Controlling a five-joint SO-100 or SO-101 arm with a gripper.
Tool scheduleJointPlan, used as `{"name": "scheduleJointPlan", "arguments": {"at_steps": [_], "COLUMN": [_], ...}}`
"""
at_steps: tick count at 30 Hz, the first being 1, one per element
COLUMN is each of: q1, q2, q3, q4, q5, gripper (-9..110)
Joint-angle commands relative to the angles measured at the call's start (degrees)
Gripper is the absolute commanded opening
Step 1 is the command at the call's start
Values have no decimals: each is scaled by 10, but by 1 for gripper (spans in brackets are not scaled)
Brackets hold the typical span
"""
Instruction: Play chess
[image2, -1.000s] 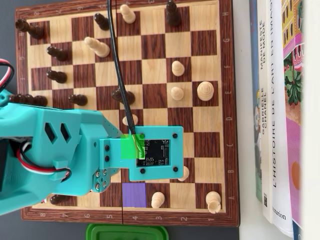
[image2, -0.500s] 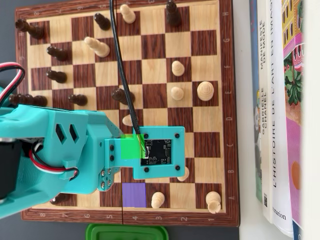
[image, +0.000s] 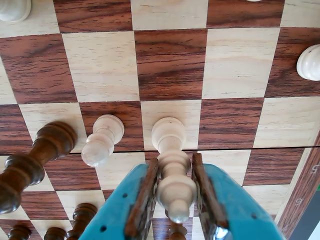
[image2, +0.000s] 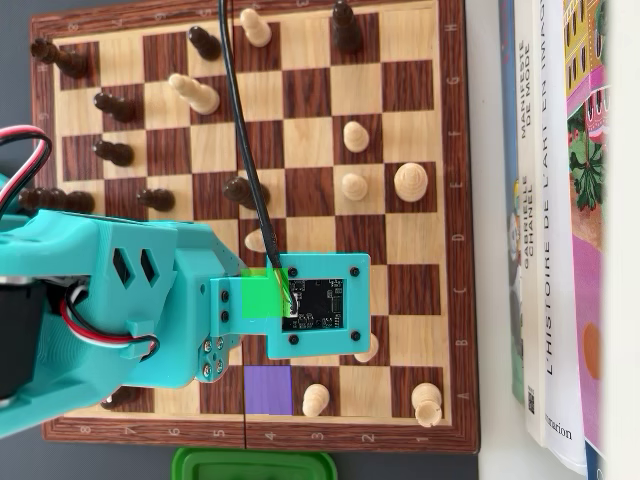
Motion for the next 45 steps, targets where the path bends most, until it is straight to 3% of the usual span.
{"name": "scheduleJointPlan", "arguments": {"at_steps": [1,45], "q1": [1,-13], "q2": [4,71], "q3": [-24,-12], "q4": [-5,-1], "q5": [-3,6], "gripper": [12,15]}}
